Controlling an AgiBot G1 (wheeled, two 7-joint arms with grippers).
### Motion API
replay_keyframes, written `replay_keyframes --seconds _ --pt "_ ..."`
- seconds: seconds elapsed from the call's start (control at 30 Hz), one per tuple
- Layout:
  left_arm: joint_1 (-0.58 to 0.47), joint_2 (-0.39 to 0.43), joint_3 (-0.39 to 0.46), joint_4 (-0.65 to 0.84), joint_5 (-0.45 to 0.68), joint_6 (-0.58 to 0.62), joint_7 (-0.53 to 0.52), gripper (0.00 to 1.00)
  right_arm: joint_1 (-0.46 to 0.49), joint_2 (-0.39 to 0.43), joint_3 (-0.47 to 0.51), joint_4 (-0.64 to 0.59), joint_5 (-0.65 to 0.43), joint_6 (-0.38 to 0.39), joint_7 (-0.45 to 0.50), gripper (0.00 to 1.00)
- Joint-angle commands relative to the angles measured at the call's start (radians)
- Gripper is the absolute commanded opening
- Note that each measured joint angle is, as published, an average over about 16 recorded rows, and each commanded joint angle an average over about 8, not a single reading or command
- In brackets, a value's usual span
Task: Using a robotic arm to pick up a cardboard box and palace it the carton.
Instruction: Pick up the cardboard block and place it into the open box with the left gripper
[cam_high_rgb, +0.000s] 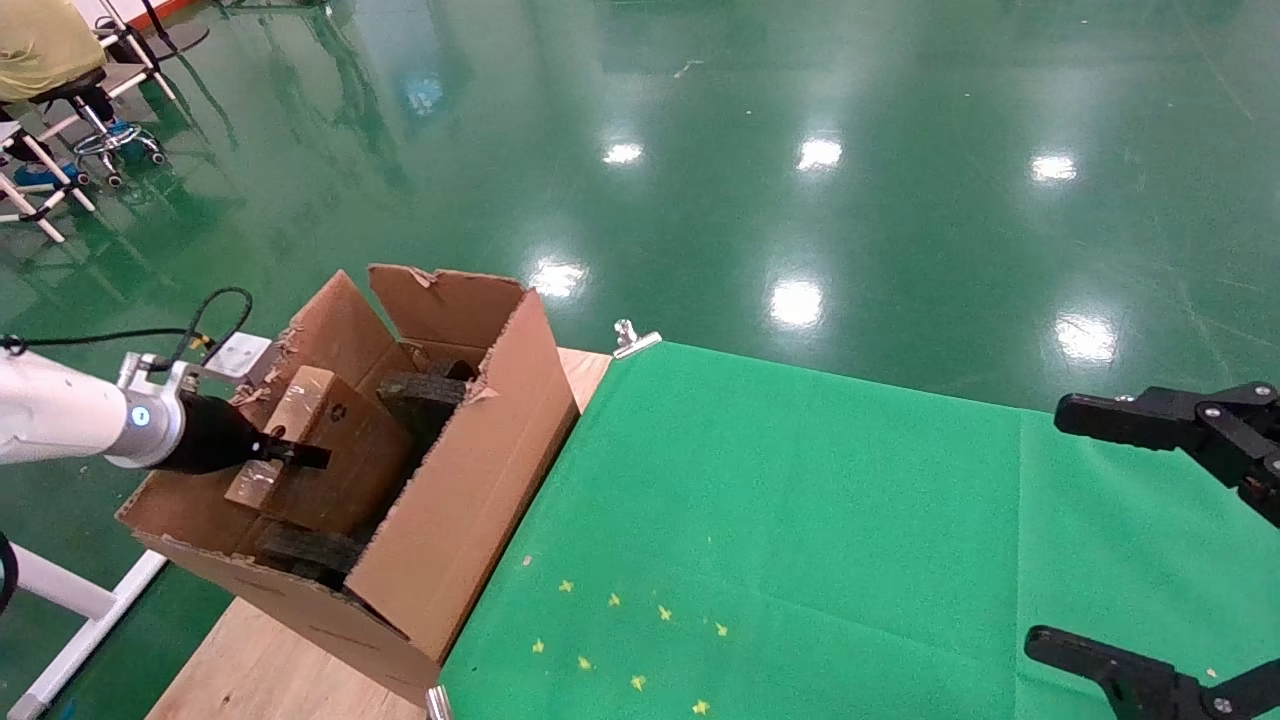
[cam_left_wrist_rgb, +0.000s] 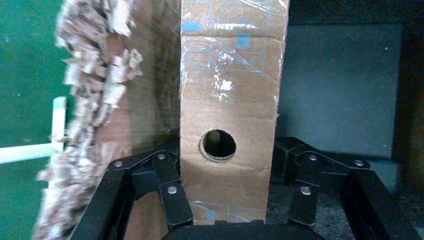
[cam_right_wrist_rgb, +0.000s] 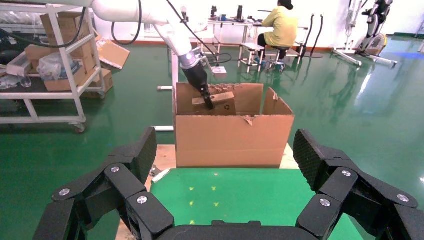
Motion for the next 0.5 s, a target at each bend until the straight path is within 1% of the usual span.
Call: replay_keyframes --seconds 0.03,0.5 --pt "0.012 0.000 -0.006 -0.001 -0.008 -0.005 0.002 0.00 0.000 0.000 0.000 0.000 0.000 0.000 0.000 1.00" --pt "0.094 0.030 -0.024 -0.003 -0.034 -0.059 0.006 0.00 0.000 0.000 0.000 0.000 0.000 0.000 0.000 1.00"
